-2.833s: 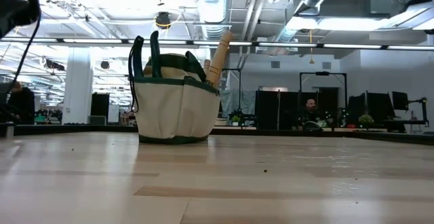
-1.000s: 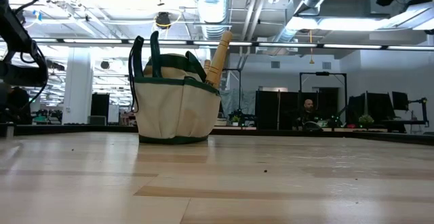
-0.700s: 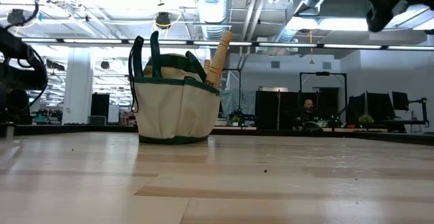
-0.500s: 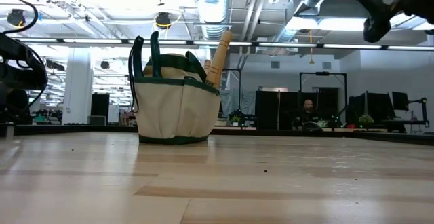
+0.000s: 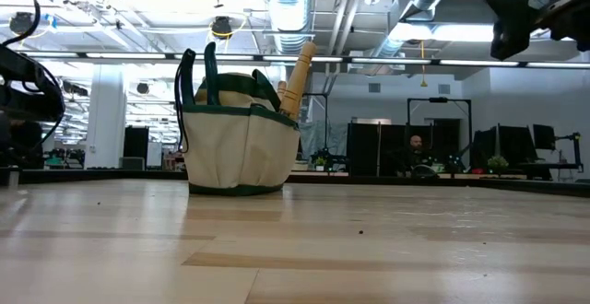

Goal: Pick & Place Garden tools in Gardening bag
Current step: Return to Home Position

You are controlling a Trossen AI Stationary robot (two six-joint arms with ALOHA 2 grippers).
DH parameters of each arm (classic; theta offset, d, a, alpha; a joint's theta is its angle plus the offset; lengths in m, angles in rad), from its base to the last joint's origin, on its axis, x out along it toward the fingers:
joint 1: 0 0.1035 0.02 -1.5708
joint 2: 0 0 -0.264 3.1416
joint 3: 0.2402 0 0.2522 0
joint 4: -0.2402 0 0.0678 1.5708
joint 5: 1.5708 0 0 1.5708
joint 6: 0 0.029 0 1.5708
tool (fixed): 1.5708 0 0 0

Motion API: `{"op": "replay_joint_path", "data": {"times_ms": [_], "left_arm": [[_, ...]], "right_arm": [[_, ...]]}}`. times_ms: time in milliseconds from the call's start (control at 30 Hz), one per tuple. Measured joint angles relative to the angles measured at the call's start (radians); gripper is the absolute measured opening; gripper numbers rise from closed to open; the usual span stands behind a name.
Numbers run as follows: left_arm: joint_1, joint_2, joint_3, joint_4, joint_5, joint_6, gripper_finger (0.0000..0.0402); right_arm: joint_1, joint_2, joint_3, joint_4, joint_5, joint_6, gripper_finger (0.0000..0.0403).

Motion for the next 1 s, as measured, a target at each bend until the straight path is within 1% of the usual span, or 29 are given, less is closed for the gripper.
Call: {"op": "replay_joint_path", "data": {"times_ms": [67,167,200,333,400,467,667,1000], "left_arm": [[0.000,0.000,0.000,-0.011,-0.017,-0.031,0.0003],[0.000,0.000,0.000,-0.084,-0.054,-0.093,0.0003],[0.000,0.000,0.000,-0.110,-0.062,-0.086,0.0003],[0.000,-0.016,0.000,-0.236,-0.065,0.028,0.0004],[0.000,-0.037,0.000,-0.280,-0.066,0.039,0.0008],[0.000,-0.065,0.000,-0.320,-0.065,0.016,0.0012],[0.000,-0.071,0.000,-0.365,-0.061,-0.006,0.0017],[0.000,-0.070,0.000,-0.363,-0.081,-0.010,0.0019]], "right_arm": [[0.000,0.000,0.000,-0.012,0.000,-0.031,0.0265],[0.000,0.000,0.000,-0.056,0.000,-0.067,0.0265],[0.000,0.000,0.000,-0.064,0.000,-0.067,0.0265],[-0.001,0.000,0.000,-0.109,0.000,-0.065,0.0265],[-0.001,0.000,0.000,-0.139,0.001,-0.052,0.0265],[-0.002,0.000,0.000,-0.179,0.002,-0.035,0.0265],[-0.009,0.000,-0.001,-0.228,0.004,-0.040,0.0265],[-0.055,0.000,-0.001,-0.243,0.024,-0.046,0.0265]]}}
